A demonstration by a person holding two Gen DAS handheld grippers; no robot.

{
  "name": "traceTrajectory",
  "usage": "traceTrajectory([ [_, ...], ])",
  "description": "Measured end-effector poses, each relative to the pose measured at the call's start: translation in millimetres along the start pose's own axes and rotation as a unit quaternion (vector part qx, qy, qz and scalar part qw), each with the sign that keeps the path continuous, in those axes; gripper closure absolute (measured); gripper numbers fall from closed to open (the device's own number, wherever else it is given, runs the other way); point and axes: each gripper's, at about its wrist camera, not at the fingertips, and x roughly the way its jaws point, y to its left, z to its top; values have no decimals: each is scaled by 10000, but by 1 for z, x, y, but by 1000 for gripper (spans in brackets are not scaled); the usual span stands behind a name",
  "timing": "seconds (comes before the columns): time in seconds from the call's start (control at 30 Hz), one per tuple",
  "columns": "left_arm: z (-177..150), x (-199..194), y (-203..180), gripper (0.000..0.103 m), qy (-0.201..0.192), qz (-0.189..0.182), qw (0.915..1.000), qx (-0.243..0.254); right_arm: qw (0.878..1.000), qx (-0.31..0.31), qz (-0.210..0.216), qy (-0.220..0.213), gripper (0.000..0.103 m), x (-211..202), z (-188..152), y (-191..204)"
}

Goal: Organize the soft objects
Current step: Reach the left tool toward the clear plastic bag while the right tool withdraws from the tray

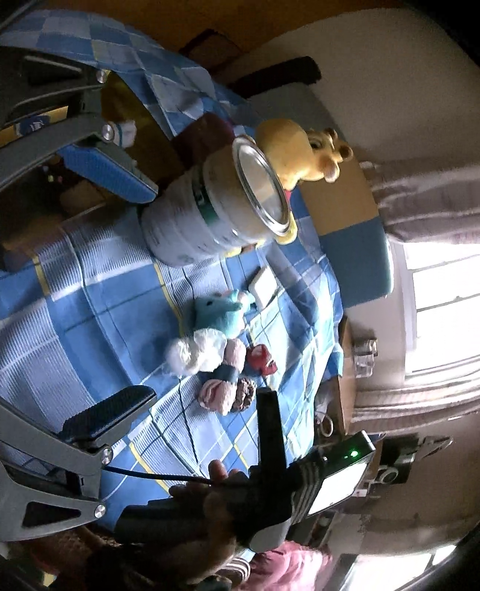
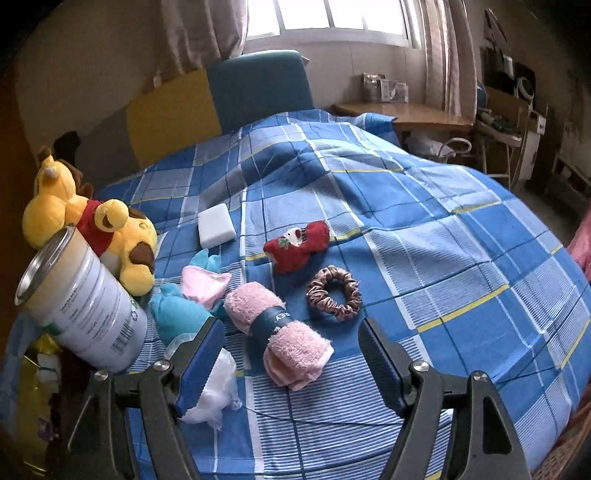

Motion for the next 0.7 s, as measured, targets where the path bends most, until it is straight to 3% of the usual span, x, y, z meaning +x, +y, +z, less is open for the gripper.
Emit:
traceTrajectory([
  [0.33,2,26,-13,3,237,-144,9996,30,9984,538,144,91,27,4,1,-17],
  [0.5,-8,56,-3,3,801,-438,9945,-518,9970,736,138,185,27,8,1,-25],
  [0.7,-13,85,13,12,1231,-577,9842,-1134,9948,940,205,339,27,12,0,-33],
])
